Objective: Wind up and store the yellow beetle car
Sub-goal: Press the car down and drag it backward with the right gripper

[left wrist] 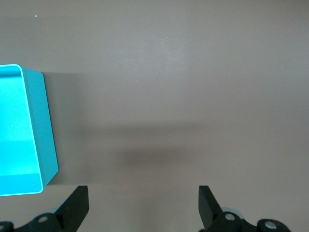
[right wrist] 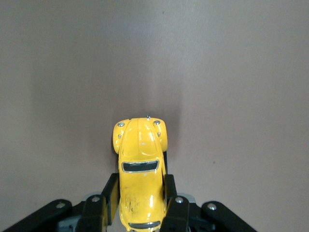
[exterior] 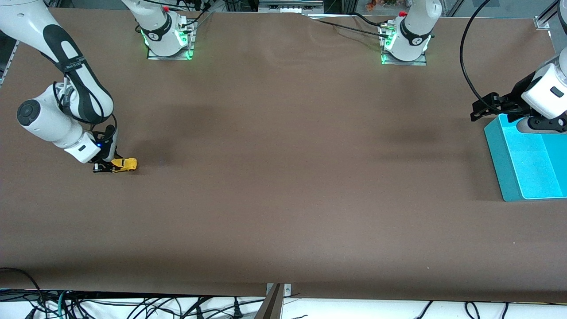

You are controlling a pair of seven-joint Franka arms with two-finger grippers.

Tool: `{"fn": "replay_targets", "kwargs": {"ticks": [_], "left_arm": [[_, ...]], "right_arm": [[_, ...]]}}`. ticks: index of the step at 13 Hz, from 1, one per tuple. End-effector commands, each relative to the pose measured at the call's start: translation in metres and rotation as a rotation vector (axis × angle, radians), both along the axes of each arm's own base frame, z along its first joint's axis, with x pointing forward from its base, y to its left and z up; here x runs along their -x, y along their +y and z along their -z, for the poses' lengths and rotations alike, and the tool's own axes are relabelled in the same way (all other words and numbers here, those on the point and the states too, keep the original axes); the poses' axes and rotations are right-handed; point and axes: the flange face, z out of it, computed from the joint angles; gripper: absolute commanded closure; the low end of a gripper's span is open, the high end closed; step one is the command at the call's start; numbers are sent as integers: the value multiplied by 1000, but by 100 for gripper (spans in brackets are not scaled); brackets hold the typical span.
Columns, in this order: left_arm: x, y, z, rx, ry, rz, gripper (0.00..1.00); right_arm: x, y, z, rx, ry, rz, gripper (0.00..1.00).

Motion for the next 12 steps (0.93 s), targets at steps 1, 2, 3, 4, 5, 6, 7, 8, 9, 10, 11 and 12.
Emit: {"fn": "replay_targets", "kwargs": {"ticks": [1, 2, 3, 4, 5, 6, 7, 8, 9, 10, 11, 12], "left_arm": [[-3, 2, -7, -29, 2, 1, 0], [-3, 2, -7, -29, 2, 1, 0], [-3, 2, -7, -29, 2, 1, 0], [-3, 2, -7, -29, 2, 1, 0], [-3, 2, -7, -29, 2, 1, 0], [-3, 2, -7, -29, 2, 1, 0], [-3, 2, -7, -29, 2, 1, 0], [-3, 2, -7, -29, 2, 1, 0], [-3, 2, -7, -29, 2, 1, 0], [-3, 2, -7, -29, 2, 1, 0], [-3, 3, -7, -29, 2, 0, 0], [-3, 2, -7, -29, 2, 1, 0]], "right_arm": [[29, -33, 47, -27, 87, -13, 79], [31, -36, 47, -28, 87, -15, 79], [32, -42, 47, -27, 84, -16, 79], [34, -48, 48, -28, 84, -13, 79], [33, -52, 47, -26, 80, -12, 79], [33, -54, 47, -27, 79, -7, 79], [31, -54, 45, -27, 78, 5, 78], [29, -55, 42, -25, 71, 11, 69], [25, -54, 39, -26, 64, 11, 57], [22, -52, 36, -29, 68, 23, 43], [20, -52, 34, -32, 79, 42, 18], [15, -47, 28, -38, 83, 52, 0]]}}
